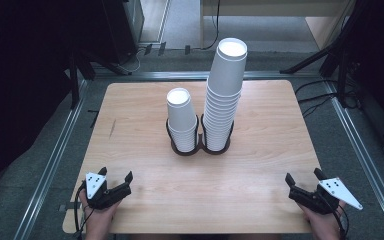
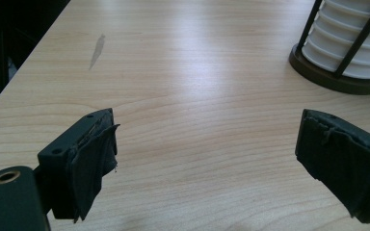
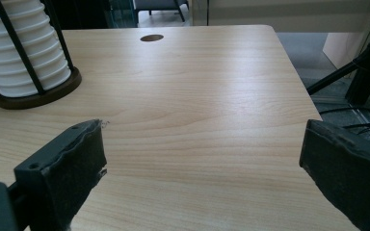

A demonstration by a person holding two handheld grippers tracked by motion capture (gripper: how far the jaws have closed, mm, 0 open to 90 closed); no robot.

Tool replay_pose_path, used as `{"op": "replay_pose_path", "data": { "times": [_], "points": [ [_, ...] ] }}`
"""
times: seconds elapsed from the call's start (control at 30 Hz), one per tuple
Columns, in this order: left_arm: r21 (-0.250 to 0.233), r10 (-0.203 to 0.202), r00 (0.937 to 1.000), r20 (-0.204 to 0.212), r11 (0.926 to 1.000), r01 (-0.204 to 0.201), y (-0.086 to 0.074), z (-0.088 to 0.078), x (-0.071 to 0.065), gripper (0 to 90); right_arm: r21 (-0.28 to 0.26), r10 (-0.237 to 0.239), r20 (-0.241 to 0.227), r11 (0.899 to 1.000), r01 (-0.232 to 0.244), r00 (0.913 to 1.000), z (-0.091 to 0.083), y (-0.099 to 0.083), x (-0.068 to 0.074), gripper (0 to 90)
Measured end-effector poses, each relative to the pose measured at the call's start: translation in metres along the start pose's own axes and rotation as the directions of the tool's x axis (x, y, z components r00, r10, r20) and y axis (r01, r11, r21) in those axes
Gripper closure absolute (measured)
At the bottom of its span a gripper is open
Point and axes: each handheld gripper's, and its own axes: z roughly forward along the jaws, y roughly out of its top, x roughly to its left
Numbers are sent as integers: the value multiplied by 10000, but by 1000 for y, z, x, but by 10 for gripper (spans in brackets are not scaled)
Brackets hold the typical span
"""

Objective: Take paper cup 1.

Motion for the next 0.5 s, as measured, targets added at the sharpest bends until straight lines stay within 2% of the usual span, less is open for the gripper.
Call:
{"op": "replay_pose_path", "data": {
  "times": [0.1, 0.23, 0.33, 0.4, 0.43, 0.5],
  "points": [
    [-33, 221, 9995, -242, 9997, -221, 0, 0, -3, 74, 25, 121, 109, 9999, -121, 9999, 1, 1, -2, 24],
    [252, 103, 9994, -336, 9996, -95, 2, 3, -4, 75, -43, -38, -40, 10000, 38, 10000, 1, 1, -1, 0],
    [756, -83, 9997, -234, 9971, 100, 6, 7, -5, 75, -49, -365, 90, 9993, 366, 9993, 3, 2, 3, 0],
    [717, -260, 9997, -17, 9971, 260, 7, 6, -5, 75, -19, -381, 29, 9993, 381, 9993, 5, 3, 5, 0],
    [621, -281, 9995, 133, 9977, 272, 7, 5, -7, 75, -62, -363, -11, 9993, 363, 9993, 6, 6, 9, 0],
    [636, -194, 9997, 151, 9978, 184, 8, 4, -8, 75, -98, -427, -41, 9990, 427, 9991, 6, 7, 11, 0]
  ]
}}
